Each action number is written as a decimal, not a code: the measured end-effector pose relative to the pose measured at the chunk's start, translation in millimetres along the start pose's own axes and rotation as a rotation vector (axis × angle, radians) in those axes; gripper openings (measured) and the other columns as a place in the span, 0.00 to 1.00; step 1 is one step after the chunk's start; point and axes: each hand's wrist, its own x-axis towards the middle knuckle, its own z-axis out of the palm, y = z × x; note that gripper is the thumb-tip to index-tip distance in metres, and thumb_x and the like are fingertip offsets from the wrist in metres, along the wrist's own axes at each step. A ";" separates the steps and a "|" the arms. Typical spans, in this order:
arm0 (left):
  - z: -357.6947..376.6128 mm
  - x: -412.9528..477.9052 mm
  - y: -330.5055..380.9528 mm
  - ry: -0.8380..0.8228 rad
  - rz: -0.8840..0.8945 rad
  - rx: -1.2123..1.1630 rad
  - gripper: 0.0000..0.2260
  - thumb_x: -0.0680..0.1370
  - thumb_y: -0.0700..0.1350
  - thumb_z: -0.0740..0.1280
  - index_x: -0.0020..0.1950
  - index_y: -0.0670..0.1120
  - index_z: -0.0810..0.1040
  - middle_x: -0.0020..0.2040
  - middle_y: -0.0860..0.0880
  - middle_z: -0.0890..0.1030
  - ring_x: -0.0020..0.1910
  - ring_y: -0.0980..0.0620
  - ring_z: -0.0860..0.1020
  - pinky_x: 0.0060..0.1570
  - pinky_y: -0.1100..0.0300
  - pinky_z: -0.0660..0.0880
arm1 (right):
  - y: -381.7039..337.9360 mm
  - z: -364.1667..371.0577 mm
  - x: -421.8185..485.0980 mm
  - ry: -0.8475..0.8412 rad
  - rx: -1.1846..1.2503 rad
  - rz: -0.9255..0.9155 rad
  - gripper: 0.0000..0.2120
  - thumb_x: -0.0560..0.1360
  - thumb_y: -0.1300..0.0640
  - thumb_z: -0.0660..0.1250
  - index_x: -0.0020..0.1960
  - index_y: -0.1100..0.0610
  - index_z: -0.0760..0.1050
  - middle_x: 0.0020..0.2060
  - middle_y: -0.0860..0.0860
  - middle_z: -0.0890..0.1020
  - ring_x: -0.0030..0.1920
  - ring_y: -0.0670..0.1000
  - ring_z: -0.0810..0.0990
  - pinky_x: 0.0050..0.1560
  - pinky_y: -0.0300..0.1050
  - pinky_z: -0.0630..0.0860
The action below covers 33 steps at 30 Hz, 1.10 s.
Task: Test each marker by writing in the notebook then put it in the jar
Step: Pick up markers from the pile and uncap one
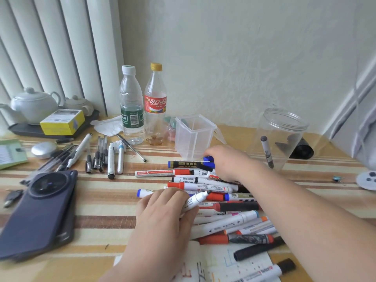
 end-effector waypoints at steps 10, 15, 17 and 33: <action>-5.4 -0.4 1.6 -0.019 -0.031 0.004 0.11 0.79 0.60 0.54 0.44 0.57 0.71 0.44 0.61 0.73 0.45 0.54 0.72 0.49 0.55 0.62 | 1.8 -9.3 7.9 0.048 -0.161 0.041 0.11 0.72 0.71 0.60 0.44 0.58 0.76 0.37 0.53 0.76 0.34 0.52 0.72 0.32 0.43 0.68; -12.7 -0.6 8.2 -0.046 -0.032 0.015 0.12 0.80 0.61 0.52 0.41 0.57 0.66 0.40 0.61 0.69 0.43 0.55 0.68 0.46 0.55 0.63 | 12.4 -17.9 -31.1 0.234 0.020 0.041 0.05 0.75 0.59 0.65 0.41 0.59 0.76 0.35 0.53 0.78 0.37 0.55 0.76 0.33 0.45 0.67; -17.2 -1.2 10.3 -0.057 -0.027 0.005 0.11 0.79 0.60 0.53 0.40 0.57 0.66 0.37 0.61 0.68 0.40 0.57 0.66 0.43 0.56 0.61 | 13.8 -13.7 -64.0 0.299 0.383 0.019 0.13 0.79 0.52 0.67 0.41 0.60 0.76 0.31 0.50 0.76 0.32 0.50 0.73 0.32 0.45 0.65; -33.2 -9.4 27.8 -0.173 0.064 -0.291 0.10 0.81 0.60 0.52 0.56 0.60 0.69 0.39 0.58 0.75 0.39 0.54 0.74 0.35 0.60 0.68 | -2.4 41.7 -144.7 0.072 1.925 0.096 0.09 0.66 0.57 0.76 0.46 0.58 0.85 0.37 0.50 0.77 0.32 0.48 0.65 0.31 0.41 0.59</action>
